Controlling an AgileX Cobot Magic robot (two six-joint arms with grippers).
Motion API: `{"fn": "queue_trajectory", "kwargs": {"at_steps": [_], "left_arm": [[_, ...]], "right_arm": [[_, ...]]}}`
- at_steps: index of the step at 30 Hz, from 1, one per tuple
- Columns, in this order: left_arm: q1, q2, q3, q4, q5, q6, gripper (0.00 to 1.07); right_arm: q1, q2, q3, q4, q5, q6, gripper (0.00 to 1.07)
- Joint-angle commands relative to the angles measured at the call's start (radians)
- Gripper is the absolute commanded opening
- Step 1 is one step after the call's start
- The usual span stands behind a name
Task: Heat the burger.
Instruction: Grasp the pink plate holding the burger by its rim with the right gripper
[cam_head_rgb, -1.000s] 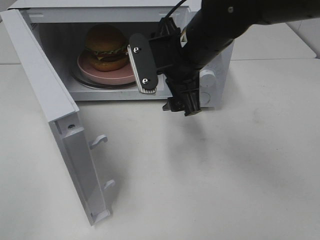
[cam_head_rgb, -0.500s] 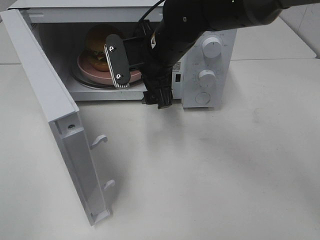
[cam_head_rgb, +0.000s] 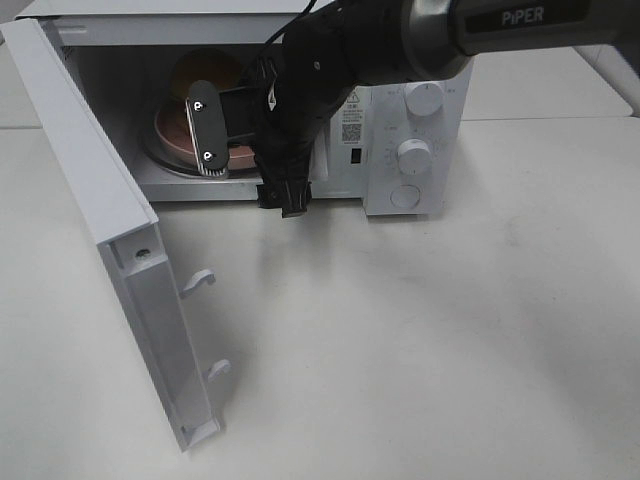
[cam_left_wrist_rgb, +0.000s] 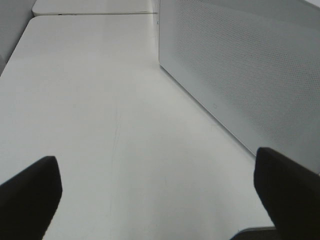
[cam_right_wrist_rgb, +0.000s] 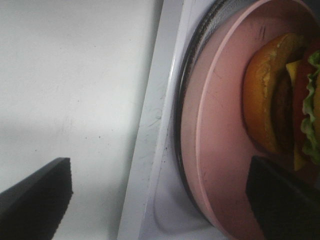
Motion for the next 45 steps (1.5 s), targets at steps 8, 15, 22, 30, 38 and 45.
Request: {"fn": "queue_trajectory", "kwargs": {"at_steps": [8,15,22,30,38,45], "left_arm": [[0.003,-0.007,0.0,-0.004,-0.012,-0.004,0.99],[0.003,-0.007,0.0,-0.004,-0.012,-0.004,0.99],[0.003,-0.007,0.0,-0.004,-0.012,-0.004,0.99],[0.003,-0.007,0.0,-0.004,-0.012,-0.004,0.99],[0.003,-0.007,0.0,-0.004,-0.012,-0.004,0.99],[0.003,-0.007,0.0,-0.004,-0.012,-0.004,0.99]], "right_arm": [[0.0,0.136,-0.191,0.001,0.06,0.026,0.88],[-0.014,0.215,-0.32,0.006,0.132,0.052,0.86],[-0.025,0.251,-0.377,0.008,0.149,0.052,0.83],[-0.037,0.265,-0.388,0.015,0.146,0.048,0.43],[-0.037,0.265,-0.388,0.013,0.142,0.043,0.0],[-0.037,0.265,-0.388,0.009,0.144,0.04,0.0]]}}
